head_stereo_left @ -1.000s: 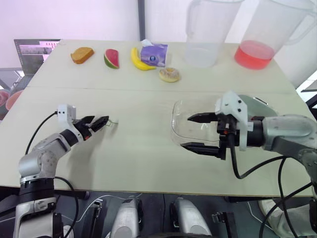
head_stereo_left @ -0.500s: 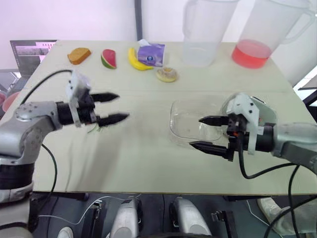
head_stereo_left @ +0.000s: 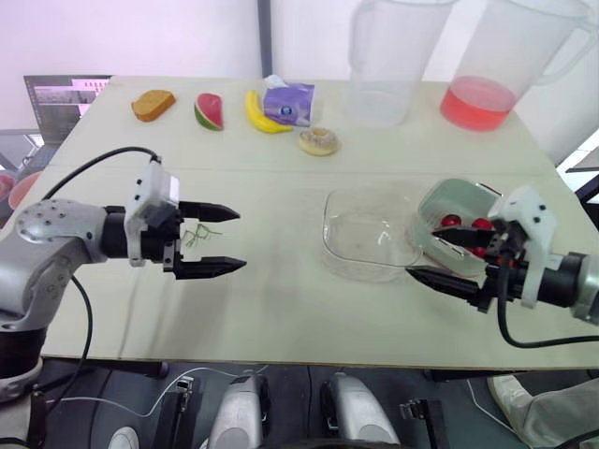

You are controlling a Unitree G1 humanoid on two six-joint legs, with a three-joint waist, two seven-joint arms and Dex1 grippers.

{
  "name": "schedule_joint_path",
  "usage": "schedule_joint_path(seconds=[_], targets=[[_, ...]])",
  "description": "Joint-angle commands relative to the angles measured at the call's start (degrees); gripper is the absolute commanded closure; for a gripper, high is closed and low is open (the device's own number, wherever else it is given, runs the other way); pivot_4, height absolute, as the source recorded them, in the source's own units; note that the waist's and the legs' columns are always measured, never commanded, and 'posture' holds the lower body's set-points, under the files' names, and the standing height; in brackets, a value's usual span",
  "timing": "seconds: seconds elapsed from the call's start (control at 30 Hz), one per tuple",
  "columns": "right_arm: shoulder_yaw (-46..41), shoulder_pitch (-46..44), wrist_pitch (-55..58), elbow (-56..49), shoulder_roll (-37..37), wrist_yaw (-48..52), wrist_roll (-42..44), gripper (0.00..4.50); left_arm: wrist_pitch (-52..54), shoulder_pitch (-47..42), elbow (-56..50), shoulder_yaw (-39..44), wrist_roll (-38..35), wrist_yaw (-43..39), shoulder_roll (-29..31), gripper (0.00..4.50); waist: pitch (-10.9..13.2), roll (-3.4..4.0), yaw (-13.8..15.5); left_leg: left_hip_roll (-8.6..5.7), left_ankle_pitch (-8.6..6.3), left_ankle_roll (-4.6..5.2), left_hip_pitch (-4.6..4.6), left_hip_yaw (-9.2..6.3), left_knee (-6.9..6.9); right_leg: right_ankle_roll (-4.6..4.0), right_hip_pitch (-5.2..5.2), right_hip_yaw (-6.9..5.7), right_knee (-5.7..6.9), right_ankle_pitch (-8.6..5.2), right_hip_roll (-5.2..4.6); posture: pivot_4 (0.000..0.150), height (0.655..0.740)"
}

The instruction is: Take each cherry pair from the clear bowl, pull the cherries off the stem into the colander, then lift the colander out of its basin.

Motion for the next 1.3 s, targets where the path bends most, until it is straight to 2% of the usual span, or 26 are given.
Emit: schedule_joint_path(seconds=[0.03, 0.17, 0.27, 0.53, 0.63, 0.83, 0.87, 1.3], targets=[[0.8, -0.37, -0.8, 5.11, -3.04, -0.27, -5.8, 0.0, -2.51, -1.33, -0.36, -0.62, 0.41, -0.81, -0.52, 0.07, 0.0, 0.0, 0.08, 0.0, 0.0, 0.0, 0.0, 0.0, 0.0, 0.0, 0.0, 0.0, 0.0, 0.0, 0.0, 0.15, 0.74], [5.98, -1.96, -2.32, 9.32, -6.02, 0.49, -11.44, 0.0, -3.39, -1.76, -0.46, -1.6, 0.76, -1.24, -1.14, 0.07, 0.0, 0.0, 0.04, -0.03, 0.0, 0.0, 0.0, 0.02, 0.02, 0.0, 0.0, 0.02, 0.0, 0.0, 0.0, 0.15, 0.74], [13.04, -5.66, -2.68, 11.78, -7.06, 1.54, -14.26, 0.0, -3.53, -2.37, -0.31, -2.21, 1.03, -0.69, -2.04, 0.07, 0.0, 0.01, -0.17, 0.01, 0.0, 0.0, 0.0, 0.01, 0.01, 0.0, -0.03, 0.03, 0.0, 0.0, 0.04, 0.15, 0.74], [22.78, -12.32, -4.01, 16.76, -6.1, 4.34, -20.84, 0.0, -3.13, -2.45, -0.94, -2.6, 1.31, 0.7, -3.29, 0.07, 0.01, 0.02, 0.02, 0.01, -0.01, 0.01, 0.0, 0.04, 0.02, 0.0, -0.05, 0.06, 0.01, 0.0, 0.04, 0.15, 0.74], [24.21, -14.03, -4.32, 17.41, -5.53, 5.34, -21.97, 0.89, -2.91, -1.96, -1.36, -2.47, 1.27, 1.18, -3.32, 0.0, 0.01, 0.02, 0.01, 0.01, -0.01, 0.01, 0.0, 0.04, 0.02, 0.0, -0.05, 0.06, 0.01, 0.0, 0.04, 0.15, 0.74], [24.85, -15.89, -3.9, 17.52, -5.16, 6.73, -23.2, 4.03, -2.27, -1.02, -2.31, -1.98, 0.67, 1.74, -2.85, 0.0, 0.01, 0.02, 0.02, 0.01, -0.01, 0.01, 0.0, 0.04, 0.02, 0.0, -0.05, 0.06, 0.02, 0.0, 0.03, 0.15, 0.74], [24.86, -16.02, -3.79, 17.51, -5.13, 6.93, -23.41, 4.35, -2.27, -0.91, -2.37, -1.94, 0.67, 1.73, -2.8, 0.0, 0.01, 0.02, 0.04, 0.01, -0.01, 0.01, 0.0, 0.04, 0.02, 0.0, -0.05, 0.06, 0.02, 0.0, 0.02, 0.15, 0.74], [22.33, -18.03, -1.26, 17.19, -6.88, 9.5, -23.81, 4.35, -2.24, -1.3, -1.86, -3.0, 1.06, 1.62, -3.13, 0.0, 0.01, 0.03, 0.02, 0.01, -0.01, 0.01, 0.0, 0.04, 0.02, 0.0, -0.05, 0.05, 0.03, 0.0, 0.02, 0.15, 0.74]])
